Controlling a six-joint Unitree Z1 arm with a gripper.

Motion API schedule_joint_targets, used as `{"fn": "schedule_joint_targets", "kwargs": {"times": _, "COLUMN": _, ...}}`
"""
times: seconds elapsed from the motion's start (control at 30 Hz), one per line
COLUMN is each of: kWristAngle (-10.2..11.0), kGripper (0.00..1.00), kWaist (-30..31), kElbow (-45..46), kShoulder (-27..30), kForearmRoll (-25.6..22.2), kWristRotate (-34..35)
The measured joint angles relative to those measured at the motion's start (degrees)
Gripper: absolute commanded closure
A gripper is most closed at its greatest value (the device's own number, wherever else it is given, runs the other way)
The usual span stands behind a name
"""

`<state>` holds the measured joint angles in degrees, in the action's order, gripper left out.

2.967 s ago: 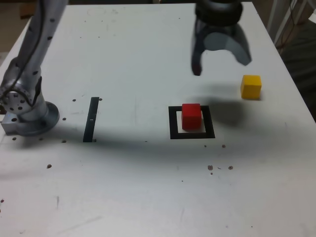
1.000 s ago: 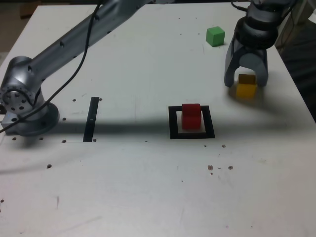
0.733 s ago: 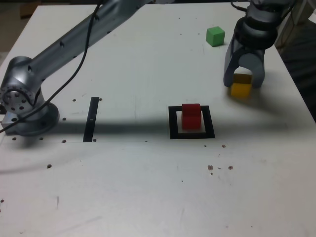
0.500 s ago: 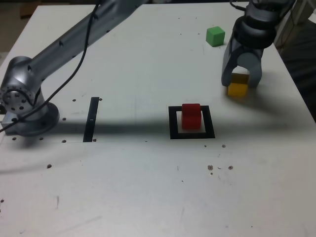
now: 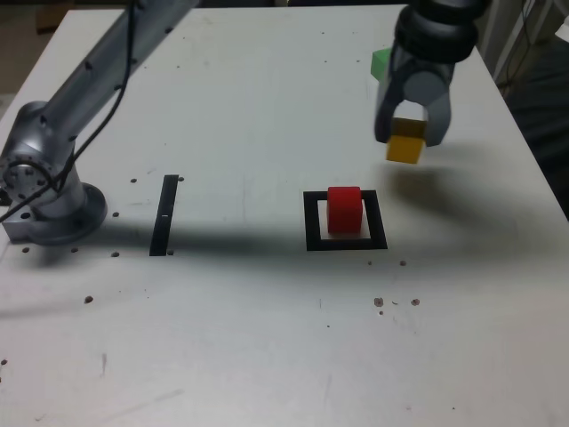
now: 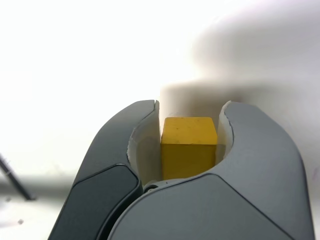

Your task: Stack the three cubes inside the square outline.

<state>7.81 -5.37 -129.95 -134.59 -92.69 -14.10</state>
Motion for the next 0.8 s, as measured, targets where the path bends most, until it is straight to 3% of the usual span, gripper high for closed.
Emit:
{"fn": "schedule_joint_targets", "kwargs": {"times": 0.4, "kWristAngle": -0.5, "kGripper": 0.65, "kWaist": 2.9, "kElbow": 18.4, "kShoulder": 14.9, "kForearmRoll": 4.0, "kWristRotate": 5.7}}
{"fn": "schedule_joint_targets", "kwargs": {"times": 0.8, "kWristAngle": -2.1, "kGripper": 0.65, "kWaist": 5.7, "kElbow": 30.5, "kShoulder": 19.3, "kForearmRoll": 12.5, "kWristRotate": 10.6}}
